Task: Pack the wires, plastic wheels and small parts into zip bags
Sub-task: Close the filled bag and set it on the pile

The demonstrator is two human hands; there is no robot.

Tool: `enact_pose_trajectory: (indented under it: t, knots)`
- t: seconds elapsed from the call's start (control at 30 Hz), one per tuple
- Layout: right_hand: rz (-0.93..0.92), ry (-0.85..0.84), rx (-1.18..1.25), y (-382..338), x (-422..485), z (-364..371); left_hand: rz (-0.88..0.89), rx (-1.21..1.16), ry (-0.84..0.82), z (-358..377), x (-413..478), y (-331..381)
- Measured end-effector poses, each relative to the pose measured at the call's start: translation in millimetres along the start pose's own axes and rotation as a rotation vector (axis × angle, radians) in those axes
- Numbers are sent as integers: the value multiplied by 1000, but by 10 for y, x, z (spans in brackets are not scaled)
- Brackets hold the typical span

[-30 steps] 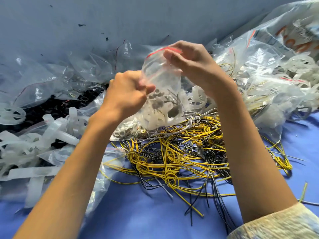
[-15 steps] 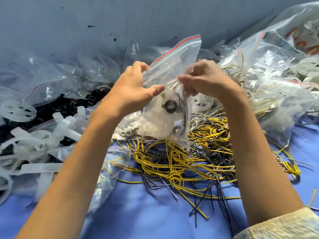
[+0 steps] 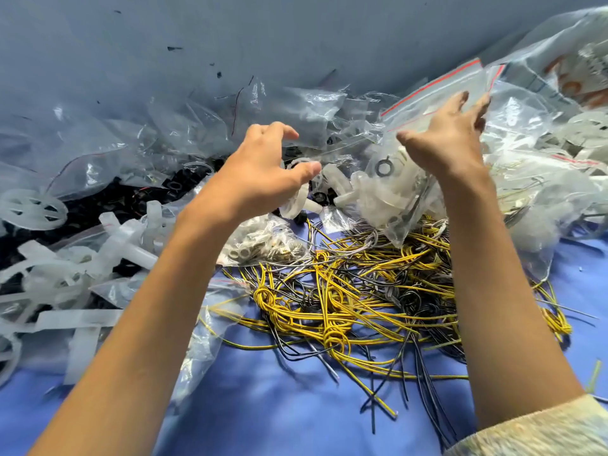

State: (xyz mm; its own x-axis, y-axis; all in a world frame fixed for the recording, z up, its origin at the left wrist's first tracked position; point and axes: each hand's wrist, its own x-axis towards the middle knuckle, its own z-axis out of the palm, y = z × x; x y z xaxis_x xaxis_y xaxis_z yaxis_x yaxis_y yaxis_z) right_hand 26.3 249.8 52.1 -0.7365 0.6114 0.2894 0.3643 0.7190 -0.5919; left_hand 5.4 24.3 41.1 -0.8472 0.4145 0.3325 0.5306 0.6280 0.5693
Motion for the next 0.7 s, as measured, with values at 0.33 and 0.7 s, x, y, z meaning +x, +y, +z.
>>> enact_pose_trajectory:
  t: [0.33,0.7]
  knots:
    - [-192,218,-20,-134,-63,-25,-10,22,-62,11,-7,9]
    - [-162,-380,-373,78,-101,396,-4,29,-109,-23,-13,-19]
